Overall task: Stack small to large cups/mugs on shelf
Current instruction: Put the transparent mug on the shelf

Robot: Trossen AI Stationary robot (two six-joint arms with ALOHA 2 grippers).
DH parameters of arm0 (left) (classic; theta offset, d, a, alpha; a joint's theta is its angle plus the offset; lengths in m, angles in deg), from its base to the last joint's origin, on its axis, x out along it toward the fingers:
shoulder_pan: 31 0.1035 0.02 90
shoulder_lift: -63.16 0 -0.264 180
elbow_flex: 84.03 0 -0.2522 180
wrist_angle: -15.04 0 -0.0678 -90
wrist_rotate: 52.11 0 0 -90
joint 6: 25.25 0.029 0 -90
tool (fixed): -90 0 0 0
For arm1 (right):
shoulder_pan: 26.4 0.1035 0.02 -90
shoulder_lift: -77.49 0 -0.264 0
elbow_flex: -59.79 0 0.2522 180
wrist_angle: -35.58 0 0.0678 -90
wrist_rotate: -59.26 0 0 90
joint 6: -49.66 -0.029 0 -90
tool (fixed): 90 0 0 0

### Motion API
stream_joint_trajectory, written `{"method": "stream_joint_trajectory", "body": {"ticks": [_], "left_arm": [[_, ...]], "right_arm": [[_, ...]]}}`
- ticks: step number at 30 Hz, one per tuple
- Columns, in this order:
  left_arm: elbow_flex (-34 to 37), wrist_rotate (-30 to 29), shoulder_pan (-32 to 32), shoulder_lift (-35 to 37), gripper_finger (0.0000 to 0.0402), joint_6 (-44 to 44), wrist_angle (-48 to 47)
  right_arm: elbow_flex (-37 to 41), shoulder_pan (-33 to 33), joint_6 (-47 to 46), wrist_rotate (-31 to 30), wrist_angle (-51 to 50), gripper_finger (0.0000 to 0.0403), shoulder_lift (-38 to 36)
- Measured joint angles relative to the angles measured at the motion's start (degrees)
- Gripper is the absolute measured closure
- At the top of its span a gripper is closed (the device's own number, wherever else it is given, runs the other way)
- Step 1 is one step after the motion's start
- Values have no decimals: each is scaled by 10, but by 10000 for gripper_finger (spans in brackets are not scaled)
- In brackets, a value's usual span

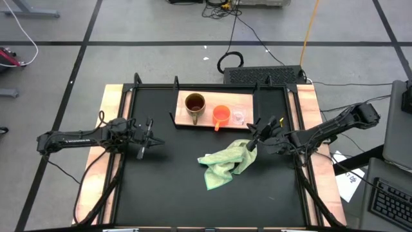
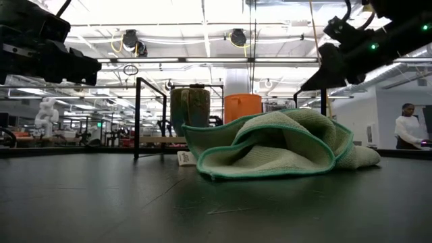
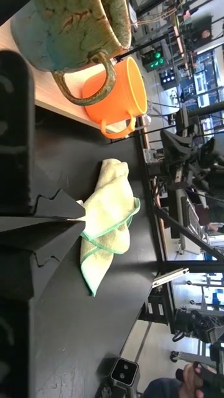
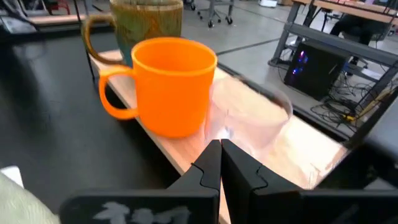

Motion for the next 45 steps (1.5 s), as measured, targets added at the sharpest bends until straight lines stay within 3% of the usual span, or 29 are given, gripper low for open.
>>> {"method": "stream_joint_trajectory", "body": {"ticks": [9,19,26,45], "left_arm": [[0,0,0,0,380,0,0],[0,0,0,0,380,1,0],[0,0,0,0,380,3,0],[0,0,0,0,380,8,0]], "right_arm": [[15,-14,-32,0,5,403,18],[60,-42,-28,31,79,403,18],[90,-64,4,65,153,403,17],[91,-103,47,124,190,403,17]]}}
